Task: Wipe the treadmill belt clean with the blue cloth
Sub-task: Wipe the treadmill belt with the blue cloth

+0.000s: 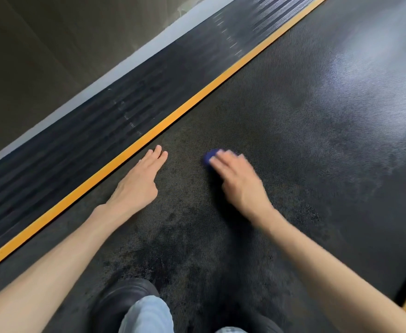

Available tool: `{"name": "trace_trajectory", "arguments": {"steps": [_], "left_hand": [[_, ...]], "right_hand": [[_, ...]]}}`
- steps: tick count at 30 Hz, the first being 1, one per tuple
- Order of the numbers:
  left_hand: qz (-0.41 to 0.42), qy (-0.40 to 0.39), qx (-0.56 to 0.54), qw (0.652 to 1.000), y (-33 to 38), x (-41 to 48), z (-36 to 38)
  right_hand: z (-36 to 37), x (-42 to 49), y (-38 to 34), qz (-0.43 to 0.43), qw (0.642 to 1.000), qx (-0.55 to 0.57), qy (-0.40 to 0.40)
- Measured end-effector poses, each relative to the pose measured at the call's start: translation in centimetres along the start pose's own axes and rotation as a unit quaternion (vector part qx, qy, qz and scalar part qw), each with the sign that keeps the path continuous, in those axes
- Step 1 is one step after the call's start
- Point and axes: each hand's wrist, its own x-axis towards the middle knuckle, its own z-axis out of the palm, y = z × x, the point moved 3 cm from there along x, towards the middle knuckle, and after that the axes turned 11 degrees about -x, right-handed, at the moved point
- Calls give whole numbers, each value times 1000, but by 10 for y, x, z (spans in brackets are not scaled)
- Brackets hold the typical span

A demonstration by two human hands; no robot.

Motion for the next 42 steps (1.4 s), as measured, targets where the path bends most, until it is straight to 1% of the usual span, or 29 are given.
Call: {"name": "trace_trajectory", "arguments": {"steps": [2, 4, 5, 6, 7, 9, 11, 13, 14, 15, 16, 17, 18, 19, 20, 22, 23, 24, 25, 26, 27, 29, 31, 33, 34, 35, 36, 40, 42], "left_hand": [[-1, 31, -34, 999, -4, -5, -6], [5, 55, -32, 998, -9, -13, -11], [6, 64, -20, 998, -11, -17, -13], [3, 74, -11, 997, -13, -20, -15], [-5, 86, -7, 996, -15, -21, -15], [-34, 103, -14, 994, -16, -22, -15], [-47, 103, -19, 993, -16, -23, -13], [-49, 95, -19, 994, -18, -19, -11], [-52, 93, -20, 994, -19, -18, -11], [-57, 91, -22, 994, -19, -17, -11], [-62, 91, -26, 994, -20, -17, -12], [-68, 92, -31, 993, -20, -17, -13], [-75, 92, -36, 992, -20, -18, -13], [-80, 93, -41, 992, -18, -19, -13], [-82, 97, -45, 991, -17, -20, -13], [-82, 106, -45, 990, -14, -21, -12], [-83, 108, -44, 990, -12, -22, -12], [-84, 109, -42, 990, -11, -23, -11], [-85, 109, -38, 990, -11, -24, -10], [-85, 109, -35, 990, -10, -24, -10], [-86, 109, -31, 990, -9, -25, -9], [-89, 106, -19, 990, -5, -25, -8], [-98, 100, -2, 990, -3, -25, -7], [-104, 94, 8, 990, -2, -24, -6], [-107, 92, 11, 990, -2, -25, -7], [-108, 91, 11, 990, -3, -25, -8], [-108, 89, 8, 990, -5, -24, -10], [-105, 81, 5, 991, -8, -22, -13], [-104, 81, 7, 991, -7, -22, -11]], "right_hand": [[-4, 18, 54, 153, 988, 18, 2], [-6, 25, 70, 263, 963, 64, 18], [-5, 27, 61, 284, 955, 77, 28], [-5, 28, 43, 276, 957, 83, 33], [-5, 27, 18, 237, 967, 91, 32], [-5, 20, -41, 117, 987, 110, 26], [-5, 6, -87, -15, 992, 128, 17], [-1, -13, -109, -165, 977, 130, -28], [0, -19, -107, -244, 962, 111, -45], [2, -19, -94, -300, 948, 92, -50], [3, -12, -77, -314, 944, 85, -47], [4, 0, -56, -285, 955, 78, -39], [6, 17, -31, -214, 974, 68, -29], [8, 36, -4, -126, 990, 53, -22], [7, 53, 20, -40, 998, 39, -18], [2, 82, 50, 108, 993, 38, -16], [0, 92, 52, 171, 984, 46, -14], [-1, 98, 47, 216, 975, 58, -12], [-3, 101, 35, 233, 970, 68, -11], [-4, 102, 18, 216, 973, 76, -8], [-4, 99, -3, 173, 981, 85, -8], [-1, 84, -54, 59, 994, 88, -13], [0, 61, -96, -32, 996, 81, -8], [0, 47, -109, -83, 992, 85, -30], [2, 47, -102, -101, 991, 80, -36], [4, 52, -88, -100, 992, 70, -27], [7, 59, -70, -81, 995, 62, -25], [2, 94, 7, 74, 997, 18, -18], [-1, 104, 24, 132, 991, -8, -19]]}}
